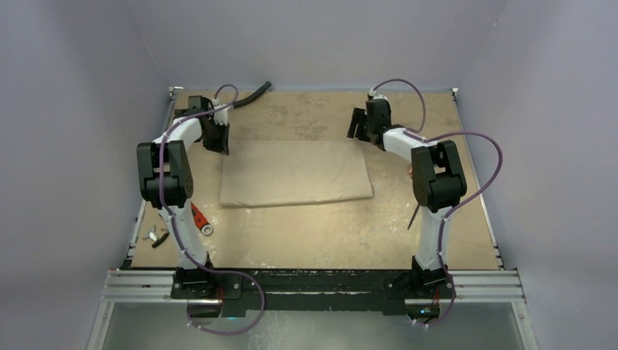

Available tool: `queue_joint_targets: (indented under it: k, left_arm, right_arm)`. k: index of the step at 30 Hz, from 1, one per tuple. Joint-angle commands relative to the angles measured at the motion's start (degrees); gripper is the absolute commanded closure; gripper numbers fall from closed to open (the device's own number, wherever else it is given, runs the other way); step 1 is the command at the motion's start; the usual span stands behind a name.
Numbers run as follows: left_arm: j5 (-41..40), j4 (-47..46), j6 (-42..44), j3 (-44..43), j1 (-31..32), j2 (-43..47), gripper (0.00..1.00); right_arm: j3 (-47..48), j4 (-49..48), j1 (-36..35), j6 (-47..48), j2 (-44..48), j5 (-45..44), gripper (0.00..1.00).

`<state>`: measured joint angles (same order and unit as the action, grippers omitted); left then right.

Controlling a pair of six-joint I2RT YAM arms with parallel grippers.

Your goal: Fold the napkin into a case and place the utensils inside

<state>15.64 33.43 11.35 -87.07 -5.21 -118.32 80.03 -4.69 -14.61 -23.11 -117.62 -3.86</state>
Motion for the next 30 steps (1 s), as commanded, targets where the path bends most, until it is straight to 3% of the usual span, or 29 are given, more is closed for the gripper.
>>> queue_joint_targets:
  k: [1, 10, 25, 30]
  left_arm:
    - [-0.5, -1.87, -0.01, 0.18, -0.11, 2.81, 0.87]
    - [-0.58, -2.1, -0.44, -0.03, -0.15, 2.8, 0.87]
    - [-0.97, -1.79, -0.46, -0.21, -0.14, 3.86, 0.86]
    - [-0.79, -1.77, -0.76, -0.45, -0.07, 3.72, 0.87]
  right_arm:
    - [0.59, -4.47, 0.11, 3.85, 1.06, 1.02, 0.34]
    - [-1.38, -5.28, 0.11, 4.76, 0.93, 2.71, 0.53]
    - [-1.82, -5.25, 0.11, 5.1, -0.95, 3.77, 0.57]
    - [-1.22, -5.06, 0.09, 5.19, -1.71, 3.77, 0.64]
